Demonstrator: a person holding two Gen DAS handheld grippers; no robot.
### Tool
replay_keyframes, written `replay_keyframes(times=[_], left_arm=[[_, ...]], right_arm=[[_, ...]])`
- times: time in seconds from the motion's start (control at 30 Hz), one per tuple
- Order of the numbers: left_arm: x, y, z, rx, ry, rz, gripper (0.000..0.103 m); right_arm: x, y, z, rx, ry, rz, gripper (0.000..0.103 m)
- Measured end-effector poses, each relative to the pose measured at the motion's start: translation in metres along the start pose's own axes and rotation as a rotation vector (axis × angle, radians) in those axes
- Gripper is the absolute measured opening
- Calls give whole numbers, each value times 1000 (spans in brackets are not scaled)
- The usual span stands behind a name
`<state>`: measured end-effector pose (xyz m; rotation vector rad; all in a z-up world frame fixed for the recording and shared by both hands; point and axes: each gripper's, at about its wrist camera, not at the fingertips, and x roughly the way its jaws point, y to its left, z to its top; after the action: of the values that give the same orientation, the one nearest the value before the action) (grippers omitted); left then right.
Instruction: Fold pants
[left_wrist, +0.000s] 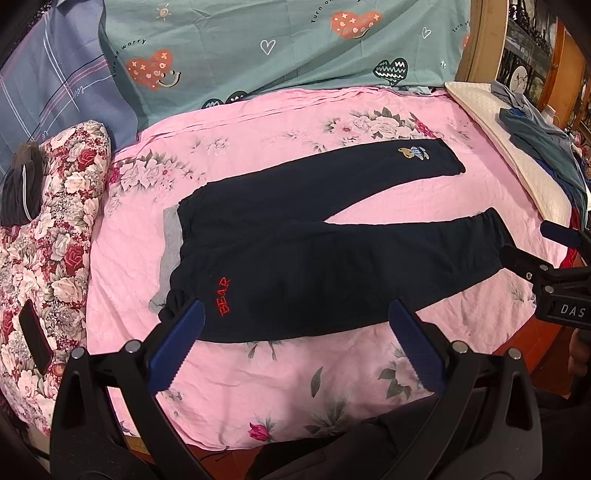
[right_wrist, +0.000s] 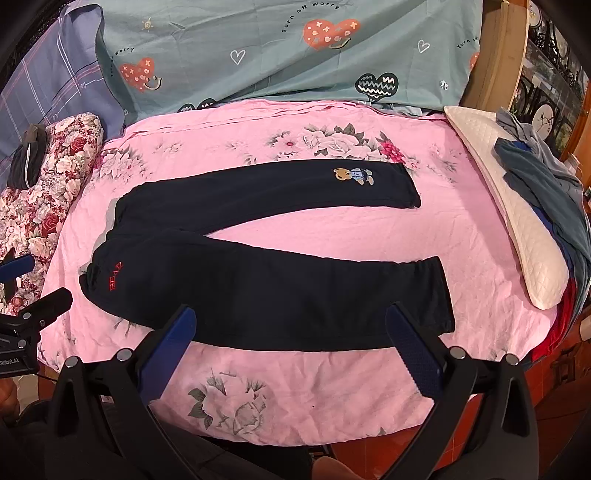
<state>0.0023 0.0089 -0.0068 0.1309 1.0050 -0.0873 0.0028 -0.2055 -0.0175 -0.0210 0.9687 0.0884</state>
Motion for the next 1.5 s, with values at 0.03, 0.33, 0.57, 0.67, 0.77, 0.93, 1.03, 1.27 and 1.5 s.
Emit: replay_keyframes(times=[0.03, 0.33, 0.57, 0.67, 0.77, 0.93, 1.03, 1.27, 1.5], left_arm=[[0, 0, 0, -1, 0, 0, 101], [3, 0, 2, 1, 7, -6, 101], [5, 0, 3, 0, 14, -7, 101], [5, 1, 3, 0, 14, -7, 101], [7, 1, 3, -1, 19, -5, 101], [9, 4, 4, -3, 24, -3, 101], [9, 4, 4, -4, 23, -3, 101], [9, 5, 5, -2, 23, -3, 101], [9, 5, 6, -2, 24, -4, 101]], right_arm=[[0, 0, 0, -2, 0, 1, 102], [1, 3, 1, -3, 7, -2, 102], [3, 3, 2, -3, 13, -1, 102], [4, 3, 2, -2, 13, -2, 102], [5, 3, 2, -2, 16, 0, 102], [7, 4, 2, -4, 18, 2, 102], [7, 5, 3, -5, 18, 2, 102], [9, 6, 5, -4, 18, 3, 102], [9, 6, 4, -4, 18, 3, 102]])
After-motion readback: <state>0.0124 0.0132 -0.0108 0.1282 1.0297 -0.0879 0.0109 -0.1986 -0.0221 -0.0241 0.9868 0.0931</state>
